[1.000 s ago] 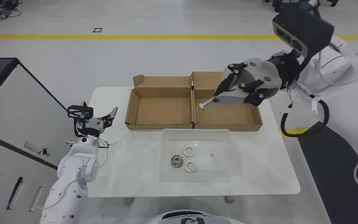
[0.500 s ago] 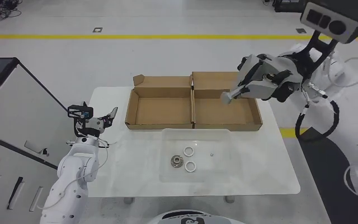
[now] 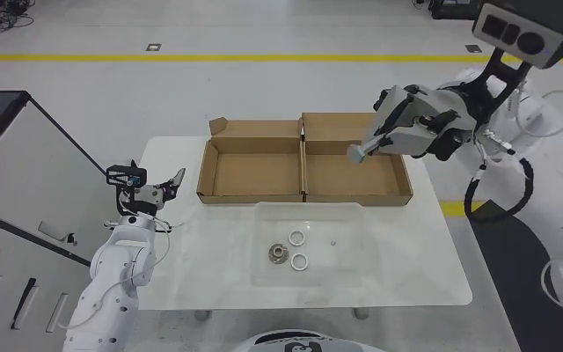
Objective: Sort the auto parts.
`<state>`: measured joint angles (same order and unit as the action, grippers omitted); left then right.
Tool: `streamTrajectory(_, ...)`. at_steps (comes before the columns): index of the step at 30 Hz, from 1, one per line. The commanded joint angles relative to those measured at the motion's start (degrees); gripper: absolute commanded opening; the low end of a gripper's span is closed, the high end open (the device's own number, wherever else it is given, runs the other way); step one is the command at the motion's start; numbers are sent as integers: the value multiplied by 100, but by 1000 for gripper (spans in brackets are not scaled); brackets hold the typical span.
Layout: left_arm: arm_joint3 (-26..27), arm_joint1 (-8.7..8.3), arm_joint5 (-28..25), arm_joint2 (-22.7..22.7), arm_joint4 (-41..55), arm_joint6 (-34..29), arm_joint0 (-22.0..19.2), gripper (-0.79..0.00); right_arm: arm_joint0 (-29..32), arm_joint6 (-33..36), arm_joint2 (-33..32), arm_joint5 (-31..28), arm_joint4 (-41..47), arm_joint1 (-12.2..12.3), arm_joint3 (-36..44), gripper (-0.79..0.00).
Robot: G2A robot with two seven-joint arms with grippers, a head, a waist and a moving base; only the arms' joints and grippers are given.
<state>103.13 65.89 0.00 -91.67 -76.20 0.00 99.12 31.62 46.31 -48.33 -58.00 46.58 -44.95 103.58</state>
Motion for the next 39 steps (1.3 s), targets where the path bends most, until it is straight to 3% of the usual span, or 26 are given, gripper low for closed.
streamTrajectory(1,0,0,0,0,0,0,0,0,0,0,0,0,0,0,0,-785)
streamTrajectory(14,0,0,0,0,0,0,0,0,0,0,0,0,0,0,0,-785)
streamTrajectory(22,0,0,0,0,0,0,0,0,469,-307,-72,0,282,-80,407,-785)
streamTrajectory(33,0,0,0,0,0,0,0,0,992,-3,-35,0,1630,-353,908,-785)
streamTrajectory(39,0,0,0,0,0,0,0,0,1153,14,-37,17,1708,-541,885,-785)
